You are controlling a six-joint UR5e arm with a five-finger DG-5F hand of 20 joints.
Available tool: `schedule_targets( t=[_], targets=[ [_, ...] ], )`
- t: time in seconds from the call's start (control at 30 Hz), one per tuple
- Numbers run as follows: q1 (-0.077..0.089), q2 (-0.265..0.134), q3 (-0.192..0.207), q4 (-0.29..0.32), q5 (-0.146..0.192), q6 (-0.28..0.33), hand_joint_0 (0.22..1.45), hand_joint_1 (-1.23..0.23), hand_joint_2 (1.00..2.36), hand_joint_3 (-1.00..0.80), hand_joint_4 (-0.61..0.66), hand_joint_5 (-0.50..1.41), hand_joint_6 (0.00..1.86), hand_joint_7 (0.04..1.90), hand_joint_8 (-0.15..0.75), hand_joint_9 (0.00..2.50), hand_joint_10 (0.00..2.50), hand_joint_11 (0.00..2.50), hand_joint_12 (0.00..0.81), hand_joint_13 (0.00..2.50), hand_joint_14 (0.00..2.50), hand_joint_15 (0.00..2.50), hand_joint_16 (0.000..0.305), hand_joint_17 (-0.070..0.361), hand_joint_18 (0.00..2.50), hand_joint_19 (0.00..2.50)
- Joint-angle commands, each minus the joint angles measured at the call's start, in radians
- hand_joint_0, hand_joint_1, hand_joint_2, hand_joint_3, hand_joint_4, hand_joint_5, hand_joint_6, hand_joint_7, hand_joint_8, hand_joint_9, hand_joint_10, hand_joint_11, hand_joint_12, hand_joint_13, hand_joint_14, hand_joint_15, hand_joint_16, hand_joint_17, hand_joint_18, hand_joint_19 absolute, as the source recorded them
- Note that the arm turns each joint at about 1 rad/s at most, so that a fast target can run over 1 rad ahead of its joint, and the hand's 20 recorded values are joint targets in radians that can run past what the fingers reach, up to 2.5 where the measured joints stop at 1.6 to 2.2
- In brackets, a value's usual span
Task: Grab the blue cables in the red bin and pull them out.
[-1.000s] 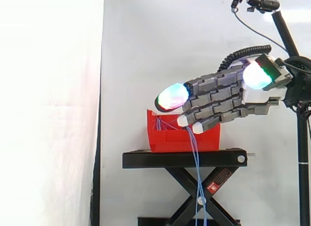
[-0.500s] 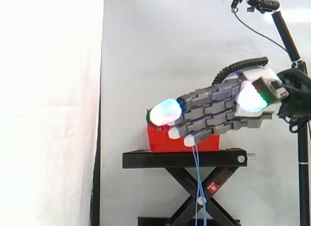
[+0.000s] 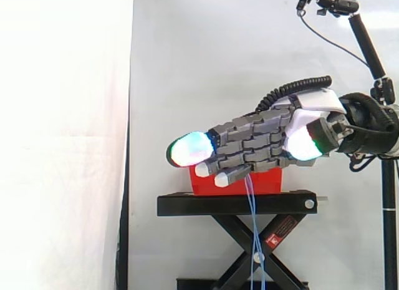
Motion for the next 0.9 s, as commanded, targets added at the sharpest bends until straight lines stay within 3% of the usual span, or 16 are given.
schedule_targets(
  t=[0.0,0.2,0.37,0.67,0.77,0.87],
  targets=[
    [-0.007,0.000,0.011,-0.005,-0.010,-0.118,0.76,-0.70,1.00,-1.00,0.17,0.22,0.01,0.19,0.222,0.10,0.00,0.16,0.329,0.00,0.01,0.25,0.051,0.115,0.00,0.42],
    [-0.019,0.000,0.059,-0.050,-0.063,-0.282,0.76,-0.70,1.00,-1.00,0.17,0.22,0.01,0.20,0.223,0.10,0.00,0.16,0.329,0.00,0.01,0.25,0.051,0.115,0.00,0.43],
    [-0.029,0.000,0.118,-0.128,-0.099,-0.474,0.76,-0.70,1.00,-1.00,0.17,0.22,0.01,0.19,0.223,0.10,0.00,0.16,0.330,0.00,0.01,0.26,0.051,0.115,0.00,0.43],
    [-0.032,0.000,0.138,-0.142,-0.106,-0.744,0.76,-0.70,1.00,-1.00,0.17,0.22,0.01,0.19,0.224,0.11,0.01,0.18,0.333,0.00,0.01,0.26,0.051,0.115,0.00,0.44],
    [-0.032,0.000,0.138,-0.137,-0.103,-0.793,0.76,-0.70,1.00,-1.00,0.17,0.22,0.01,0.19,0.224,0.11,0.00,0.17,0.333,0.00,0.01,0.26,0.051,0.114,0.00,0.44],
    [-0.032,0.000,0.140,-0.129,-0.101,-0.794,0.76,-0.70,1.00,-1.00,0.17,0.22,0.01,0.19,0.225,0.11,0.00,0.16,0.333,0.00,0.01,0.26,0.051,0.115,0.00,0.44]
  ],
)
